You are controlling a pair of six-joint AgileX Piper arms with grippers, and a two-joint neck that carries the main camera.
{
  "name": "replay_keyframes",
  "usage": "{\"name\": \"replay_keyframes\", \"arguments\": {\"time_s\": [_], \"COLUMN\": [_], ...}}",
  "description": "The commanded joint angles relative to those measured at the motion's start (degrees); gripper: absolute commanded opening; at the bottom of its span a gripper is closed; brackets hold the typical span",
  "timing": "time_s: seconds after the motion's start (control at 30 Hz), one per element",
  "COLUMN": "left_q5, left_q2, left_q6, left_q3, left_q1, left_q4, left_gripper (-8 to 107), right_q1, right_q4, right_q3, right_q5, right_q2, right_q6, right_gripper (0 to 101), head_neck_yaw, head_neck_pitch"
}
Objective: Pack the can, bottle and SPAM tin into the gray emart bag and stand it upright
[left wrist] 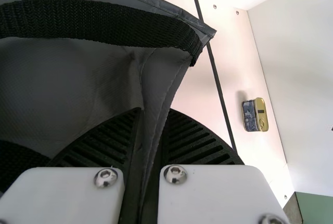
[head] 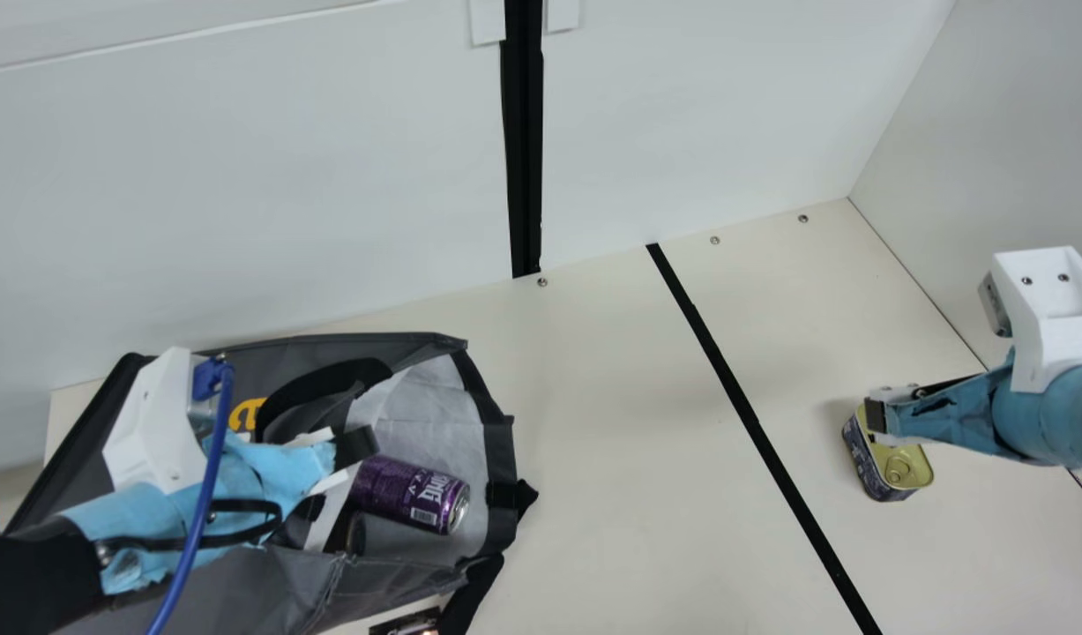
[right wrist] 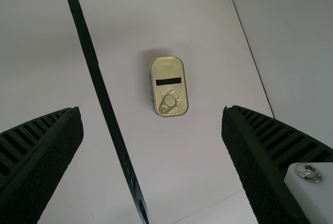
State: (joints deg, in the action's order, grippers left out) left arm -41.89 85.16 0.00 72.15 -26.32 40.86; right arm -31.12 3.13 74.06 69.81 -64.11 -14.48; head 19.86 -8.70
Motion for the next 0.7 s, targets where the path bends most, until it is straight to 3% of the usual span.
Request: {"name": "replay_keyframes", "arguments": {"time_s": [0.0,0.67], "left_q5": [0.0,0.0], "left_q2": [0.0,0.0], "left_q6": [0.0,0.0], "left_q3": [0.0,0.0], "left_q1": [0.0,0.0], "left_q4": [0.0,0.0], "left_gripper": [-8,-8], "right_q1": [-0.8,-9.3], "right_q4": [-0.6,-6.5], "right_q3": [0.3,1.9], "right_q5": [0.1,-0.5], "right_q2": [-0.8,-9.0], "right_q6": [-1.4,-14.0], "right_gripper": [95,95], "head_neck_yaw": [0.1,0.1], "head_neck_pitch": [-1.3,-1.3]}}
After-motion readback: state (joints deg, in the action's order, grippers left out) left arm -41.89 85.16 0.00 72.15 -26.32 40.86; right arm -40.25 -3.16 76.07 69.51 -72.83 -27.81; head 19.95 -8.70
